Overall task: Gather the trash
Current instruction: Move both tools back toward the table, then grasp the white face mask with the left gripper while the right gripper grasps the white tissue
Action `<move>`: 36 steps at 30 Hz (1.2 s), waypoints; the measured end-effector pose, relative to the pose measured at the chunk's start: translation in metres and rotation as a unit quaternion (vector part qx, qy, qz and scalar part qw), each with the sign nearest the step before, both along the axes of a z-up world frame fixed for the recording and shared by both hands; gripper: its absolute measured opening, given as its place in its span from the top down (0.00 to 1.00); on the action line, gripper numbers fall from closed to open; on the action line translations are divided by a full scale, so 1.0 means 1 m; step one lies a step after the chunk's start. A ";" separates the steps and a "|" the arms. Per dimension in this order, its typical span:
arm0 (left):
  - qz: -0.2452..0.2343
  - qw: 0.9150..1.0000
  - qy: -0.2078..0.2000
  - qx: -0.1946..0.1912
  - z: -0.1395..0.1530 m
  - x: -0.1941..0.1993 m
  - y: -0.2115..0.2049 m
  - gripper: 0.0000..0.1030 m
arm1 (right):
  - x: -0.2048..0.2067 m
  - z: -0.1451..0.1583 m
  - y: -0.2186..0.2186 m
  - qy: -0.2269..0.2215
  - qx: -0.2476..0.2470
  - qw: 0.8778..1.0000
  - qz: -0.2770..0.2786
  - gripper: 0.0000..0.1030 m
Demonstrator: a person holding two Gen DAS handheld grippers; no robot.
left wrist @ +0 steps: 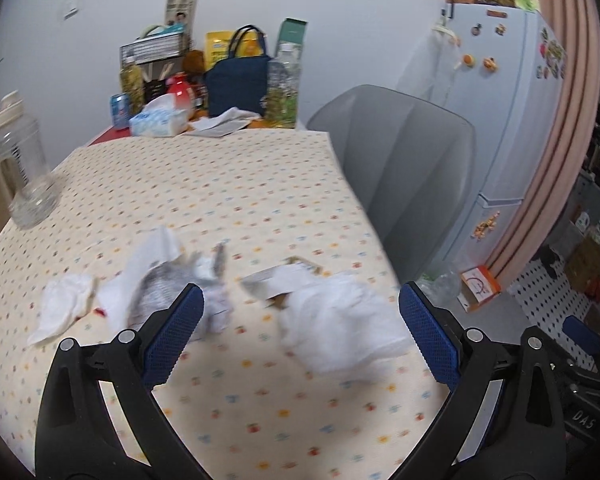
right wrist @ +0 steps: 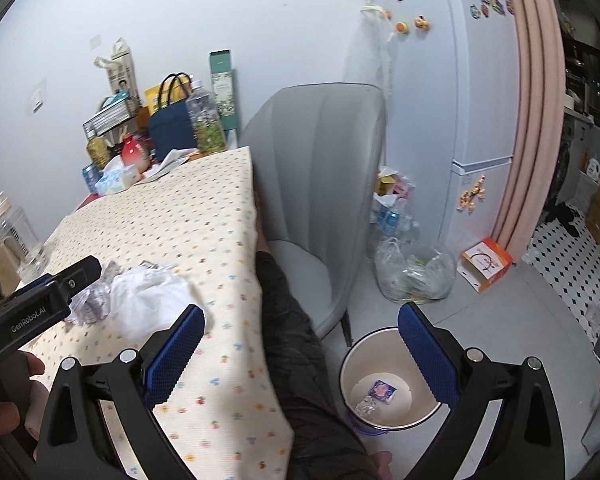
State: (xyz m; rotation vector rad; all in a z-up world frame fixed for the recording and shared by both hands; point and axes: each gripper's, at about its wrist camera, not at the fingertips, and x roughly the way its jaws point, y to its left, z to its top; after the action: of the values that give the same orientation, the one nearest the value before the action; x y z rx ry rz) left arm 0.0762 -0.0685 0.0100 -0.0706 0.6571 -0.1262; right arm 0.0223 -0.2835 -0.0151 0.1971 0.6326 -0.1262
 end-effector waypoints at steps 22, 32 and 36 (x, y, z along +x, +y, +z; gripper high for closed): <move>0.097 0.995 0.025 -0.009 -0.029 -0.019 0.110 0.06 | 0.027 -0.025 0.088 0.041 -0.014 0.995 0.095 0.11; 0.103 0.994 0.029 -0.007 -0.036 -0.013 0.117 0.07 | 0.046 -0.050 0.106 0.076 -0.010 0.990 0.120 0.24; 0.105 0.994 0.032 -0.005 -0.036 -0.003 0.117 0.20 | 0.050 -0.056 0.105 0.086 -0.004 0.989 0.124 0.29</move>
State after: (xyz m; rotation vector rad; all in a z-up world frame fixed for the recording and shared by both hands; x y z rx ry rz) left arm 0.0730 0.0486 -0.0261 -0.1527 0.7090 0.0756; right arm 0.0727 -0.1787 -0.0707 0.0985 0.8229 0.0941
